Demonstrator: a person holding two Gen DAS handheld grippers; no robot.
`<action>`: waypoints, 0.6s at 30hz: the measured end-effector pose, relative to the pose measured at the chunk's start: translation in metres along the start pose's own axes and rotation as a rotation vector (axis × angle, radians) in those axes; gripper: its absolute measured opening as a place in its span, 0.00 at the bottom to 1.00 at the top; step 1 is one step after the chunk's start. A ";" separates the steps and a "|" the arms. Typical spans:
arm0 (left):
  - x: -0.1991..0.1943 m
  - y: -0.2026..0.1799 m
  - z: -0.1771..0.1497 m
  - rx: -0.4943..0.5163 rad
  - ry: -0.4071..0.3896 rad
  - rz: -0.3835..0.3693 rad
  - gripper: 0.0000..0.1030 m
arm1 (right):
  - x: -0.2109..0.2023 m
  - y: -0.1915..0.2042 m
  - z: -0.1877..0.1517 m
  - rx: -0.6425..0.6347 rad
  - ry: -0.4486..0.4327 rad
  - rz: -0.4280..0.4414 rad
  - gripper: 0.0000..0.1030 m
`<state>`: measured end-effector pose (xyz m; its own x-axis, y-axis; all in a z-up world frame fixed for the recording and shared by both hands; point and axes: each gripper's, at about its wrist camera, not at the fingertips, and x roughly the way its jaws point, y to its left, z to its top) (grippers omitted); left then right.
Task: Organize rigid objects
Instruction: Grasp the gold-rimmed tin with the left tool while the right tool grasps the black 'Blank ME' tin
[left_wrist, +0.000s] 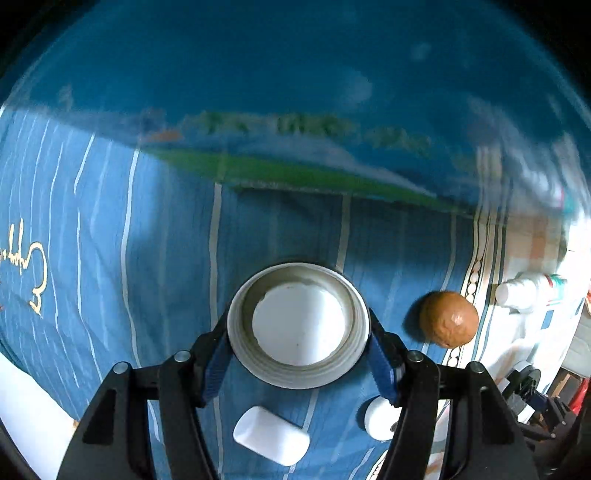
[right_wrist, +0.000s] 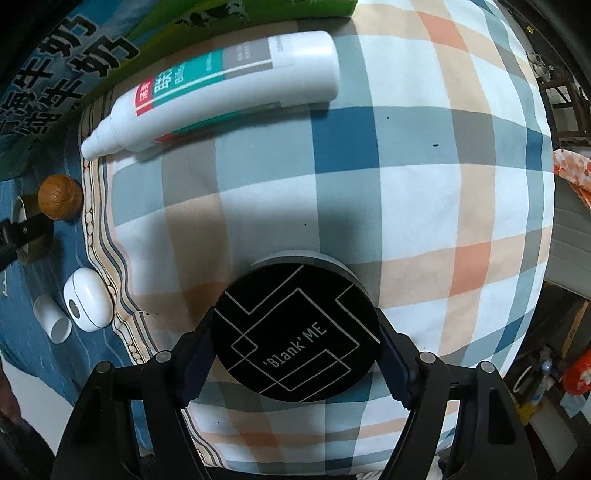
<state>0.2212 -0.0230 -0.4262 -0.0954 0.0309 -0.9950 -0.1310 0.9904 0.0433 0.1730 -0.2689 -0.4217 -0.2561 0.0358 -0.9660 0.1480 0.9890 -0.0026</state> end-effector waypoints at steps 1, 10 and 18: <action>0.000 0.000 0.001 0.000 0.003 -0.005 0.61 | 0.000 0.001 -0.001 -0.007 0.002 -0.010 0.79; -0.016 0.018 0.003 -0.011 -0.001 -0.026 0.61 | 0.003 0.018 -0.020 -0.048 -0.011 -0.012 0.75; -0.027 0.027 -0.042 0.003 0.005 -0.066 0.61 | 0.010 0.042 -0.065 -0.099 0.008 0.023 0.75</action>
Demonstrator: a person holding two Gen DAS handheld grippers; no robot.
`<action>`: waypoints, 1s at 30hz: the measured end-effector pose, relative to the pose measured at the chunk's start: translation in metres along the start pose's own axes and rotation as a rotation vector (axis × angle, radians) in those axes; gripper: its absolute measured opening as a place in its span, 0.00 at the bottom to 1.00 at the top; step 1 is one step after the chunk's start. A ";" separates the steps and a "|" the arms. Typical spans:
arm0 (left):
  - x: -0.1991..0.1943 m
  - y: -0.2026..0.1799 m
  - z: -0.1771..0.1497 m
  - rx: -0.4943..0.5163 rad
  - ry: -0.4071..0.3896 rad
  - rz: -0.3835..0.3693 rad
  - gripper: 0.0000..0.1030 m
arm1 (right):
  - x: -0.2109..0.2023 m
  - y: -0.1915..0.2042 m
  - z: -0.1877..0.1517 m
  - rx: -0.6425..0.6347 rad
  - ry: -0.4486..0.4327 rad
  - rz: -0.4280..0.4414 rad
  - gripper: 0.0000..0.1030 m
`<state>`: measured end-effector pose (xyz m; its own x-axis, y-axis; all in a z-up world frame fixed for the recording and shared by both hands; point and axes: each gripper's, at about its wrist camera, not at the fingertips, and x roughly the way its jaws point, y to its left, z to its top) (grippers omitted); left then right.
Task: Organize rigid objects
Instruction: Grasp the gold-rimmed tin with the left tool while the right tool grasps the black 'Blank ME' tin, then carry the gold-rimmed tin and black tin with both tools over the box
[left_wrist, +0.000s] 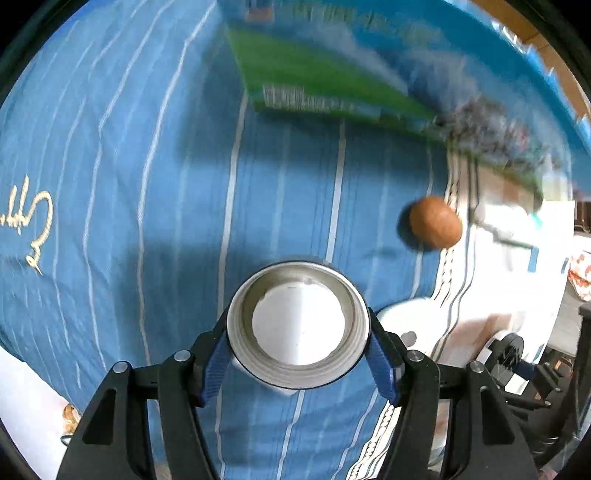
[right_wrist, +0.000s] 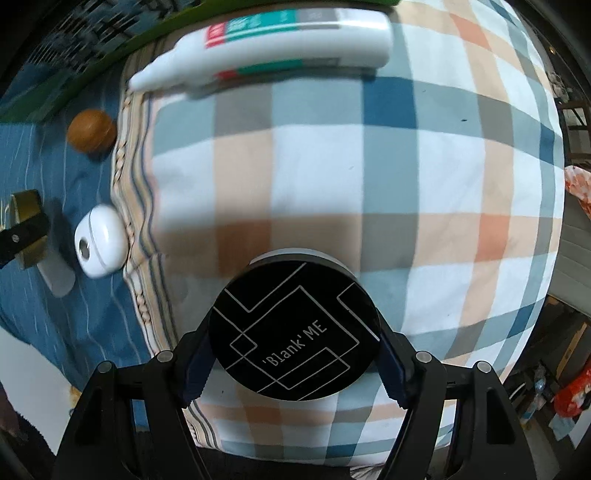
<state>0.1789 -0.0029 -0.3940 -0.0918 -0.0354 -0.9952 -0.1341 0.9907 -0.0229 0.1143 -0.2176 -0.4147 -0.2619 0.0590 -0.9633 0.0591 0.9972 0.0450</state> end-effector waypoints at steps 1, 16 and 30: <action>0.004 -0.001 -0.004 0.000 0.012 -0.002 0.61 | 0.001 0.002 -0.002 -0.007 0.002 -0.002 0.75; 0.039 -0.011 0.023 -0.036 0.060 0.027 0.61 | -0.001 0.004 0.032 0.001 0.014 -0.056 0.75; -0.039 -0.040 -0.043 0.024 -0.094 0.018 0.61 | -0.073 0.022 -0.009 -0.067 -0.108 0.020 0.75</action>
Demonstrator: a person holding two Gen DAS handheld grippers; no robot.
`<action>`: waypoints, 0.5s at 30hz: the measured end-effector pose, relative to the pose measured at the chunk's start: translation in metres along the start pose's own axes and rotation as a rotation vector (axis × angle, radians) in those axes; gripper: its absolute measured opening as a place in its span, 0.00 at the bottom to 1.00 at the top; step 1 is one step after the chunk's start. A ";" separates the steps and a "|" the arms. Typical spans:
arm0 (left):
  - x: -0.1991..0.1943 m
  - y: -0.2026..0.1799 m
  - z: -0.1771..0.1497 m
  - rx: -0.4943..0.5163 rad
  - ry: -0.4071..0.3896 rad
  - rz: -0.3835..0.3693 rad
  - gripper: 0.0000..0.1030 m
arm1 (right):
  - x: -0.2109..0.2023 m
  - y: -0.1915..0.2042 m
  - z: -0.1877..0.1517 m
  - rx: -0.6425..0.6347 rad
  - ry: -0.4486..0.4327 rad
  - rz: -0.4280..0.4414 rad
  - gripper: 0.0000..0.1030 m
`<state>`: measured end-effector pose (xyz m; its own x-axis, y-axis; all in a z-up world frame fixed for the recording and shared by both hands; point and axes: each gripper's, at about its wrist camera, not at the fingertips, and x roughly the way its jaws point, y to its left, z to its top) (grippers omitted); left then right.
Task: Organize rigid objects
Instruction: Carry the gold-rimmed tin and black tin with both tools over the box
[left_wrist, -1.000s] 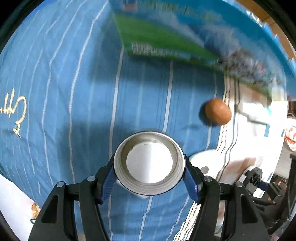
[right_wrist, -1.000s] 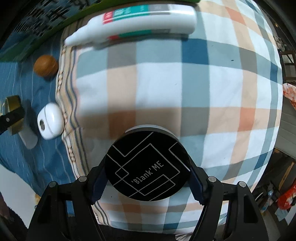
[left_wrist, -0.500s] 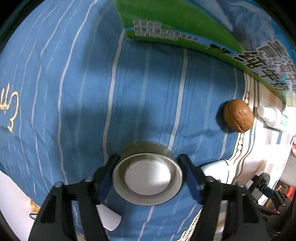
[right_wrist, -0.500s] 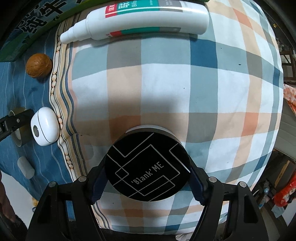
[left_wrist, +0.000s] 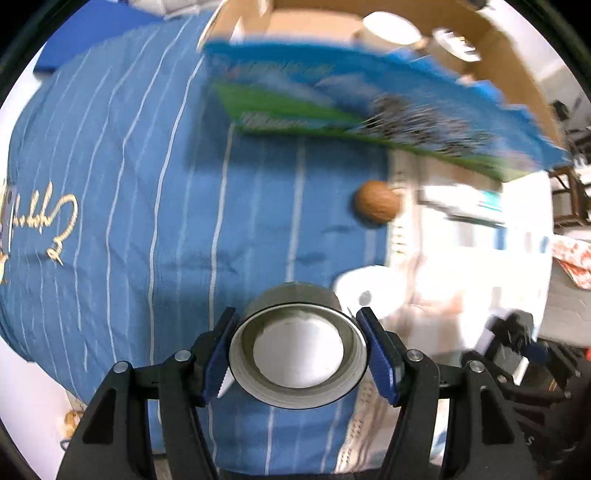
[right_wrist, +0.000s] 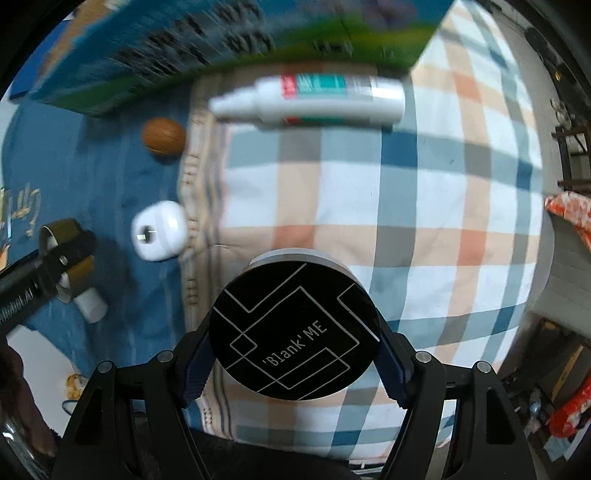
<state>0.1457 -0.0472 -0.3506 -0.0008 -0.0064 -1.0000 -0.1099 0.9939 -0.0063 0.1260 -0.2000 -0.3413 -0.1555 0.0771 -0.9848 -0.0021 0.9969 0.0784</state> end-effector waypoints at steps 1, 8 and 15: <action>-0.009 -0.005 -0.003 0.013 -0.014 -0.007 0.61 | -0.008 0.001 -0.002 -0.002 -0.016 0.005 0.75; -0.093 -0.026 -0.015 0.099 -0.148 -0.045 0.61 | -0.076 0.001 -0.006 -0.024 -0.136 0.014 0.75; -0.135 -0.014 -0.003 0.122 -0.229 -0.087 0.61 | -0.123 -0.006 -0.005 -0.036 -0.238 0.017 0.75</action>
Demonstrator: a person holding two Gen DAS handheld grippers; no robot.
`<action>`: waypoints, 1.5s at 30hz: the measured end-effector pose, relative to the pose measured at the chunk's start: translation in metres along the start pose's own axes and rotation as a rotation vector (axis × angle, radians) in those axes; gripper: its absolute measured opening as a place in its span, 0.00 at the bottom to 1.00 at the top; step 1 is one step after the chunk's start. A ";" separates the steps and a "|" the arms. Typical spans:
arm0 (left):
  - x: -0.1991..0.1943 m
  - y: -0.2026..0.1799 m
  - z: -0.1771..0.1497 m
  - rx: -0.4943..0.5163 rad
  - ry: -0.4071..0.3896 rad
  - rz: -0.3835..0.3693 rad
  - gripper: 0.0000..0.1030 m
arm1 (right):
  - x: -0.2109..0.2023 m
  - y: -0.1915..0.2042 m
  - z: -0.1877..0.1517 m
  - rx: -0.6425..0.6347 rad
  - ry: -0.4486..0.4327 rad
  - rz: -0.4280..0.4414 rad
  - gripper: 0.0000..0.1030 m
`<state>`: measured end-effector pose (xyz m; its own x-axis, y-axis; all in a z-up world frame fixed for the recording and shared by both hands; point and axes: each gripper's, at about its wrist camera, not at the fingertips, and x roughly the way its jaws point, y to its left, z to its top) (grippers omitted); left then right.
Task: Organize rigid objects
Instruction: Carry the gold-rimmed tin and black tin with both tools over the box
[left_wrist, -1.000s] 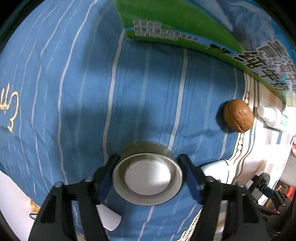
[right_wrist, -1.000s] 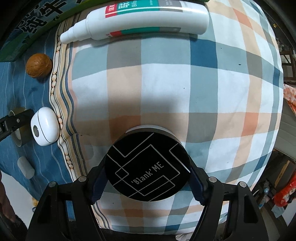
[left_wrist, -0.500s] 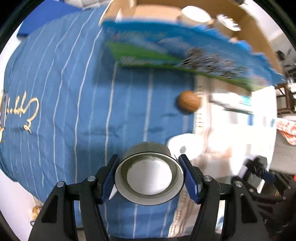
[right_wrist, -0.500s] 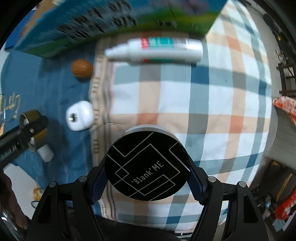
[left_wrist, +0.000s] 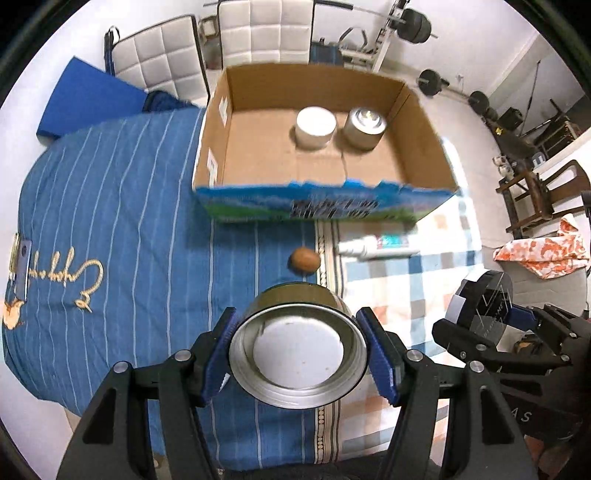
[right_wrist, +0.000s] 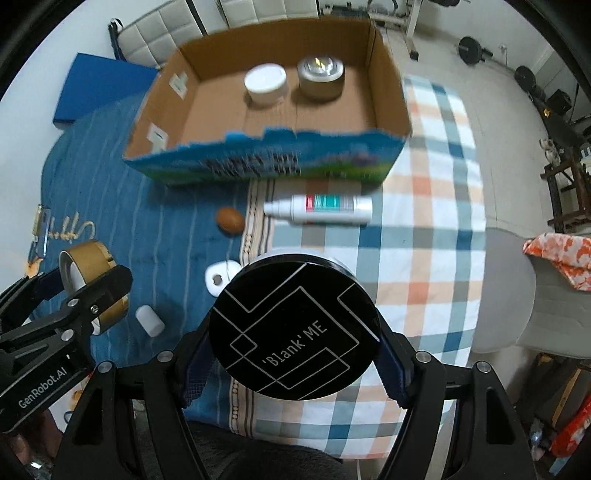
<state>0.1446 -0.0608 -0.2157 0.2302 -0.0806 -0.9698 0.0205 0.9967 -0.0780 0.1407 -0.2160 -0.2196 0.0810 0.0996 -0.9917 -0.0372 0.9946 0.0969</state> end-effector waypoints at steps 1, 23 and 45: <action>-0.005 0.000 0.001 0.002 -0.010 -0.001 0.61 | -0.008 0.000 0.002 0.002 -0.014 0.003 0.75; -0.044 -0.002 0.092 0.006 -0.159 -0.036 0.61 | -0.057 -0.006 0.073 0.005 -0.128 0.061 0.75; 0.136 0.029 0.266 -0.070 0.159 0.004 0.61 | 0.114 -0.045 0.241 0.069 0.115 -0.015 0.75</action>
<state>0.4349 -0.0432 -0.2884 0.0730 -0.0810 -0.9940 -0.0495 0.9952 -0.0848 0.3918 -0.2423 -0.3163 -0.0344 0.0846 -0.9958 0.0322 0.9960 0.0835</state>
